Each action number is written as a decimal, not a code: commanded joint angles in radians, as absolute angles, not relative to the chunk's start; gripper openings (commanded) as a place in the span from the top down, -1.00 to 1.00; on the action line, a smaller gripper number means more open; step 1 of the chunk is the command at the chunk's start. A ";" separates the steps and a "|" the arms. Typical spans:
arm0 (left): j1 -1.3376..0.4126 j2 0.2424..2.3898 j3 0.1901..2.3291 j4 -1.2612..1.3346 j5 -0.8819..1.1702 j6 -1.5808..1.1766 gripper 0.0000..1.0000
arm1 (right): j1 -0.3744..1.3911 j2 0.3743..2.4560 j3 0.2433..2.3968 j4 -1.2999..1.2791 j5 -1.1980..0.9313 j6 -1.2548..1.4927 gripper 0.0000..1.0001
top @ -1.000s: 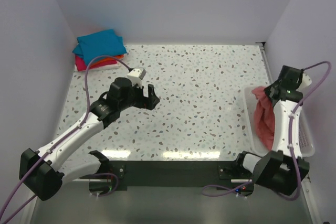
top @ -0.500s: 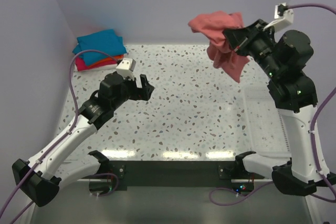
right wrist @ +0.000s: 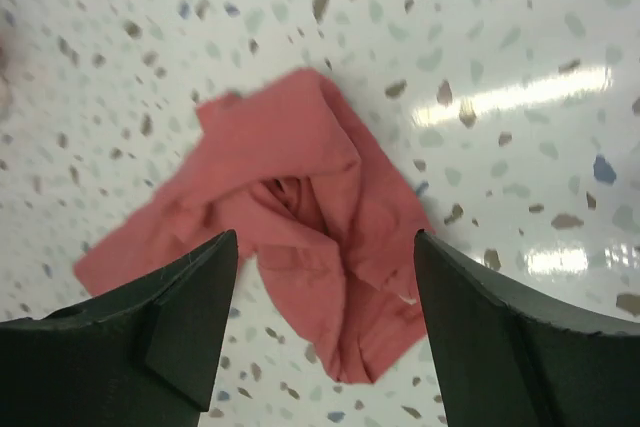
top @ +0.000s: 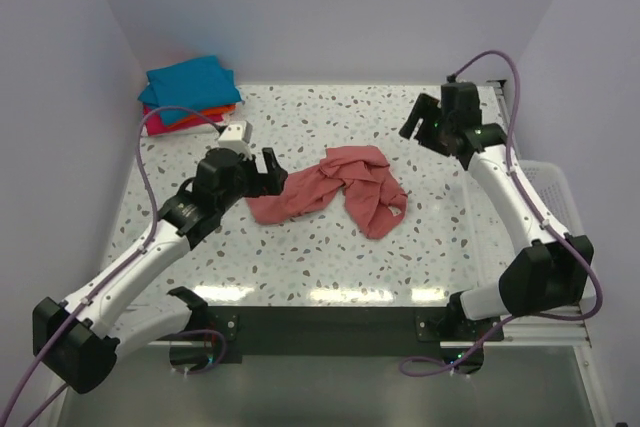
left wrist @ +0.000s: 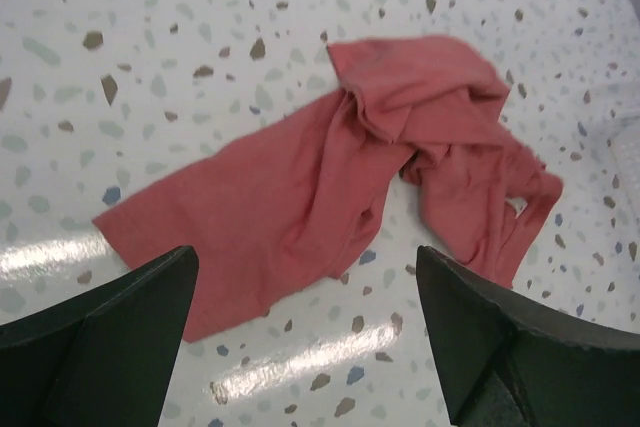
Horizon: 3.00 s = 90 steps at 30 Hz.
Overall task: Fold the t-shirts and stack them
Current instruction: Move the tshirt to the center of the board, then flatten the tshirt out
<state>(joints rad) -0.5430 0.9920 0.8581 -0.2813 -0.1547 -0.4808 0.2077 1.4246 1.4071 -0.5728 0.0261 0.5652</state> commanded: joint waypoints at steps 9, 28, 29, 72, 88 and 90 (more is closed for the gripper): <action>-0.540 1.131 0.595 -0.111 -0.070 -0.646 -0.52 | 0.592 1.311 0.948 -0.445 0.213 0.604 -0.38; -0.541 1.239 0.508 0.066 -0.193 -0.675 -0.71 | 0.640 1.560 0.926 -0.327 0.359 0.617 -0.25; -0.540 1.249 0.509 0.071 -0.195 -0.675 -0.68 | 0.640 1.571 0.928 -0.324 0.357 0.620 -0.21; -0.488 0.767 1.258 -0.543 -0.525 -0.437 1.00 | 0.571 0.902 1.434 -0.762 0.716 0.425 1.00; -0.098 1.337 1.517 -0.336 -0.200 -0.472 1.00 | 0.295 1.327 1.663 -0.506 0.391 0.411 1.00; -0.058 1.365 1.587 -0.321 -0.152 -0.485 1.00 | 0.272 1.339 1.733 -0.511 0.384 0.408 1.00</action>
